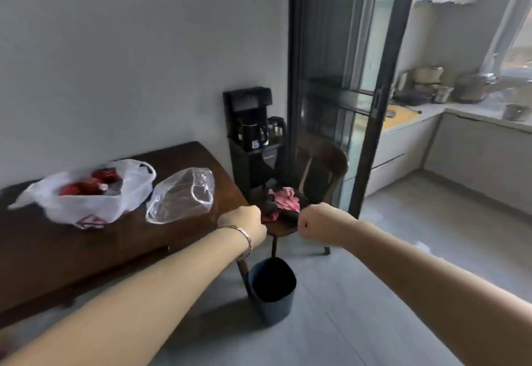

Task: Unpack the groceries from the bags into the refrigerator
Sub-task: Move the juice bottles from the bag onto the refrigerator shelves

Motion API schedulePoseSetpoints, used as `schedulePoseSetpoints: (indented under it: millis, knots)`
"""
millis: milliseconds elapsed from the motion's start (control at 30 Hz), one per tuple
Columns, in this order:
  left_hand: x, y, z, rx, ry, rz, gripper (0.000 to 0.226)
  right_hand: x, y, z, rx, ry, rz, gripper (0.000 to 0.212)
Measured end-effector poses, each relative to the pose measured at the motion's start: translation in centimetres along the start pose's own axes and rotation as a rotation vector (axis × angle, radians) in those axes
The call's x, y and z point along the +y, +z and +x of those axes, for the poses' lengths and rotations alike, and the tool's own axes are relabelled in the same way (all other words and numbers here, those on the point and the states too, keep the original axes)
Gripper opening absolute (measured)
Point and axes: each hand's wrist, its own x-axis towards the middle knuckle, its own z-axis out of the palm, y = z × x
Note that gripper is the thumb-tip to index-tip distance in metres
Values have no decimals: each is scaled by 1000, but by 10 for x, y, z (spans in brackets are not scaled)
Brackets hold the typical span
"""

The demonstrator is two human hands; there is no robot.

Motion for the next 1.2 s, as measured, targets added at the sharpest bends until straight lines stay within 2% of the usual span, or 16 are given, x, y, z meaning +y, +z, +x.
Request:
schedulePoseSetpoints:
  millis: [200, 333, 467, 600, 767, 900, 1033, 1100, 1200]
  knots:
    - [-165, -15, 46, 11, -218, -43, 30, -133, 6, 135, -32, -201, -7, 29]
    - [-236, -12, 77, -17, -318, -56, 32, -190, 12, 202, 40, -301, -35, 27]
    - [-310, -7, 126, 4, -414, -94, 29, -243, 15, 288, -54, -405, -52, 26]
    - [-376, -11, 175, 36, -526, -144, 29, -296, 13, 369, -78, -494, -31, 26]
    - [-460, -20, 222, 97, -644, -193, 27, -363, 21, 460, -88, -581, -129, 26]
    - [-525, -17, 246, 174, -632, -163, 21, -415, 35, 513, -123, -618, -118, 28]
    - [-609, -3, 281, 249, -524, -10, 22, -463, 58, 568, -115, -567, -74, 23]
    - [-646, -1, 301, 208, -494, 43, 25, -484, 71, 593, -119, -493, -10, 23]
    - [-697, 5, 332, 51, -456, 147, 26, -512, 88, 624, -157, -344, 72, 22]
